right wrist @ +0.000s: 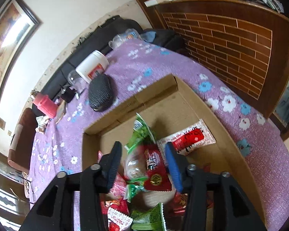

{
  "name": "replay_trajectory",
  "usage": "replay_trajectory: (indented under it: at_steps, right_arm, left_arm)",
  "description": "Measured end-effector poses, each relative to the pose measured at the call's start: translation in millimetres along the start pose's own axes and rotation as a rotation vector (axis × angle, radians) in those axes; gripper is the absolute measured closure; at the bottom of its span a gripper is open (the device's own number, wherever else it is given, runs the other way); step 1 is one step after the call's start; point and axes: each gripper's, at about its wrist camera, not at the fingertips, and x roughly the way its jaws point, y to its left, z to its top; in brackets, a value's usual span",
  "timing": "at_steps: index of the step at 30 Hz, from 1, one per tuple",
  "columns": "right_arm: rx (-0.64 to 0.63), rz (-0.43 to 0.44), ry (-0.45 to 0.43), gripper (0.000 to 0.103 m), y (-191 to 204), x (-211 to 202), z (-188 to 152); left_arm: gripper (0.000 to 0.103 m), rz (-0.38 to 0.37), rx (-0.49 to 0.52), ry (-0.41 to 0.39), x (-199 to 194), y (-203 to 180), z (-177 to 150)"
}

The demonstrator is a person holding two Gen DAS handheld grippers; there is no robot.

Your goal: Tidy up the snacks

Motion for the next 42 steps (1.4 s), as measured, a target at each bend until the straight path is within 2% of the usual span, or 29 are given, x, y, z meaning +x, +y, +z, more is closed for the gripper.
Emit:
replay_trajectory:
  at_steps: [1,3,7,9,13,16,18,20,24,27,30,34,37,40,42]
  right_arm:
    - [-0.009,0.001,-0.013,0.040,1.2,-3.5,-0.4]
    - [-0.017,0.010,-0.050,0.039,1.8,-13.5,-2.4]
    - [-0.040,0.013,-0.165,0.036,-3.7,-51.9,-16.3]
    - [-0.048,0.004,-0.228,0.030,-8.6,-74.0,-28.2]
    - [-0.063,-0.003,-0.343,0.010,-21.7,-111.9,-54.1]
    - [-0.075,-0.037,-0.392,0.009,-30.2,-133.6,-69.5]
    - [-0.086,-0.069,-0.425,0.007,-35.4,-147.1,-79.9]
    - [-0.078,-0.067,-0.462,0.001,-41.5,-158.1,-93.1]
    - [-0.096,-0.110,-0.516,0.001,-43.7,-166.5,-117.1]
    - [-0.118,-0.166,-0.528,0.001,-39.3,-164.9,-129.4]
    - [-0.128,-0.199,-0.595,0.001,-34.0,-170.0,-141.9]
    - [-0.144,-0.191,-0.670,0.001,-22.2,-176.0,-154.4]
    - [-0.181,-0.195,-0.658,0.001,-11.6,-170.6,-161.7]
    - [-0.203,-0.191,-0.636,0.001,-6.6,-167.6,-170.1]
    - [-0.204,-0.201,-0.676,0.001,-4.5,-172.9,-177.0]
  left_arm:
    - [0.054,0.001,0.000,0.001,-0.1,0.5,0.2]
    - [0.049,0.007,0.012,-0.008,-2.0,-0.6,0.6]
    - [0.027,0.049,0.057,-0.061,-12.9,-7.9,0.0]
    - [0.022,0.042,0.053,-0.095,-20.8,-7.5,1.0]
    - [0.011,0.055,0.019,-0.133,-29.8,-1.7,3.8]
    - [0.007,0.105,-0.032,-0.180,-39.4,8.3,7.0]
    - [0.005,0.137,-0.066,-0.200,-47.0,15.4,9.2]
    - [0.005,0.177,-0.106,-0.192,-54.2,25.5,11.0]
    - [0.004,0.255,-0.114,-0.149,-67.7,35.6,6.7]
    - [0.004,0.237,-0.161,-0.090,-82.6,49.1,-11.2]
    - [0.004,0.244,-0.189,-0.043,-90.1,57.8,-33.3]
    - [0.004,0.271,-0.233,-0.019,-96.9,67.9,-62.2]
    - [0.004,0.296,-0.256,0.013,-97.7,72.9,-75.2]
    - [0.004,0.306,-0.268,0.009,-102.2,73.7,-81.8]
    - [0.003,0.311,-0.269,-0.018,-110.7,72.7,-84.0]
